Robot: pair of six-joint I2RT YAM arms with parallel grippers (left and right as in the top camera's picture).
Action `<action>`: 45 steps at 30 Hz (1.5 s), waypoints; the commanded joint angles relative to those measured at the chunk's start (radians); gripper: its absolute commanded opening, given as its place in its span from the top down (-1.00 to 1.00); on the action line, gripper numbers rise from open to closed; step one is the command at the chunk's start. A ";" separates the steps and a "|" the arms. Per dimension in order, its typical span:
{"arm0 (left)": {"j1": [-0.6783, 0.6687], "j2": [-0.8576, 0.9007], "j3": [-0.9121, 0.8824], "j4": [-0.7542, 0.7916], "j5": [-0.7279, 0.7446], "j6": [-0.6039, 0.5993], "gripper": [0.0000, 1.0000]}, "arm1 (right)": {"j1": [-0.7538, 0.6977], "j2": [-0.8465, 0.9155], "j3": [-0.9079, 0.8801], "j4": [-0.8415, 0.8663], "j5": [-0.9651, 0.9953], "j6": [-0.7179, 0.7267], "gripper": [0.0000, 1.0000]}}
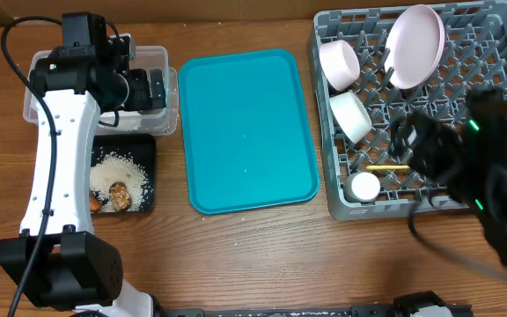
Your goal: Sort waste into correct bins and load items into the dishwasher
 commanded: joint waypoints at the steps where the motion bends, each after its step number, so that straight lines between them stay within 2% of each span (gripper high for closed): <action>1: -0.002 -0.011 0.024 0.000 -0.006 -0.007 -1.00 | 0.002 -0.078 0.004 -0.071 -0.127 -0.124 -1.00; 8: -0.002 -0.011 0.024 0.000 -0.006 -0.007 -1.00 | 0.006 -0.285 -0.016 -0.097 0.146 -0.133 -1.00; 11: -0.002 -0.011 0.024 0.000 -0.006 -0.007 -1.00 | 0.003 -0.387 -0.127 0.040 0.175 -0.187 -1.00; 13: -0.002 -0.011 0.024 0.000 -0.006 -0.007 -1.00 | -0.010 -0.477 -0.257 0.193 0.159 -0.267 -1.00; 14: -0.002 -0.011 0.024 0.000 -0.006 -0.007 -1.00 | -0.037 -0.570 -0.413 0.349 0.145 -0.302 -1.00; 18: -0.002 -0.011 0.024 0.000 -0.006 -0.007 -1.00 | -0.109 -0.806 -0.901 0.782 0.068 -0.301 -1.00; 24: -0.002 -0.011 0.024 0.000 -0.006 -0.007 -1.00 | -0.174 -0.976 -1.354 1.125 -0.095 -0.300 -1.00; 28: -0.002 -0.011 0.024 0.000 -0.006 -0.007 -1.00 | -0.175 -1.054 -1.508 1.260 -0.099 -0.281 -1.00; 30: -0.002 -0.011 0.024 0.000 -0.006 -0.007 -1.00 | -0.175 -1.070 -1.553 1.286 -0.117 -0.280 -1.00; 45: -0.002 -0.011 0.024 0.000 -0.006 -0.007 -1.00 | -0.175 -1.070 -1.551 1.275 -0.123 -0.282 -1.00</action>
